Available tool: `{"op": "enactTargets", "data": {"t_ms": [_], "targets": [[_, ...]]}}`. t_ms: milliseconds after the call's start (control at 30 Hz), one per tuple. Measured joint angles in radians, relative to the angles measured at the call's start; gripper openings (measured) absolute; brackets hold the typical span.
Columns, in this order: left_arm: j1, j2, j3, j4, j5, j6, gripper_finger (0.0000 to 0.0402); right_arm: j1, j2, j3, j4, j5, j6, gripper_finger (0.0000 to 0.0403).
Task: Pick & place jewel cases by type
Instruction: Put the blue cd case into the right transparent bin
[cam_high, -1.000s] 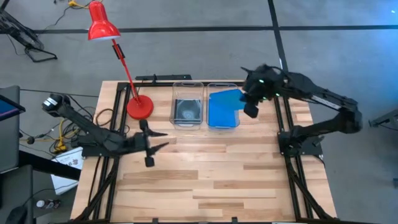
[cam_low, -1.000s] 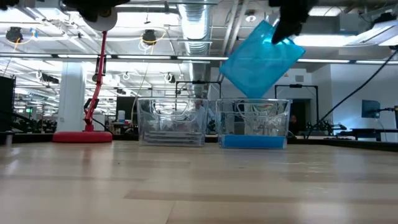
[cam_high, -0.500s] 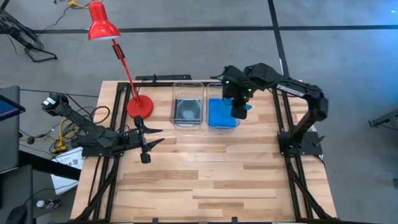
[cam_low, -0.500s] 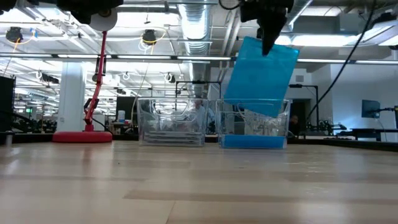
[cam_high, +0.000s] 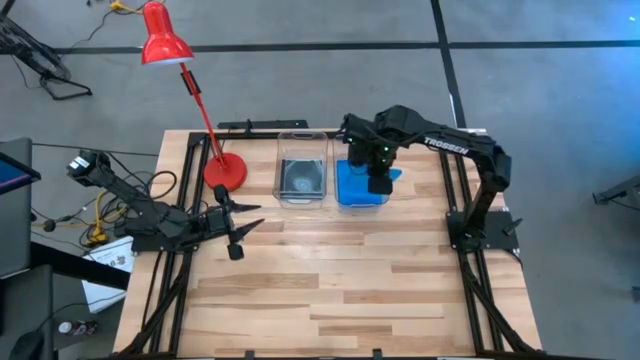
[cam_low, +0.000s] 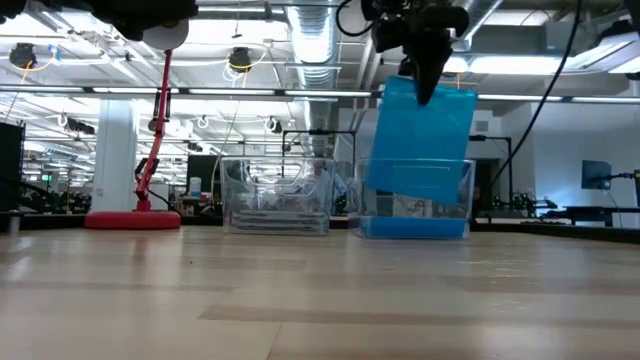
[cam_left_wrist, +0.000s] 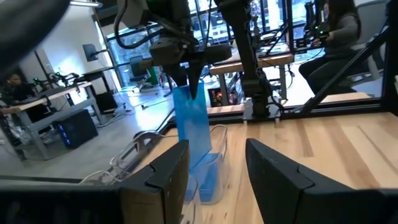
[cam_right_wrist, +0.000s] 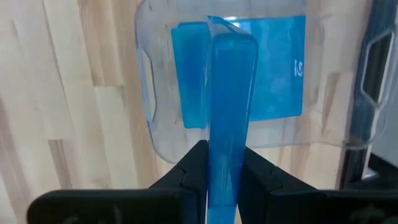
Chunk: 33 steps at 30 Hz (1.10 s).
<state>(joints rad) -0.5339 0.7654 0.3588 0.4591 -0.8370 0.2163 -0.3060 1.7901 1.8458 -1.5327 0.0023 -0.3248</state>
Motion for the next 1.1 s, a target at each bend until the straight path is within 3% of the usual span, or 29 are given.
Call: {"op": "enactTargets", "data": {"t_ms": [633,1100], "targets": [[0.0,0.0,0.0,-0.006,-0.041,0.01,0.0153,0.049,0.0,0.0,0.046,-0.004,-0.074,0.005],[0.0,0.0,0.001,-0.026,-0.071,0.009,0.0153,0.051,0.15,0.082,-0.034,0.048,-0.1,0.005]]}}
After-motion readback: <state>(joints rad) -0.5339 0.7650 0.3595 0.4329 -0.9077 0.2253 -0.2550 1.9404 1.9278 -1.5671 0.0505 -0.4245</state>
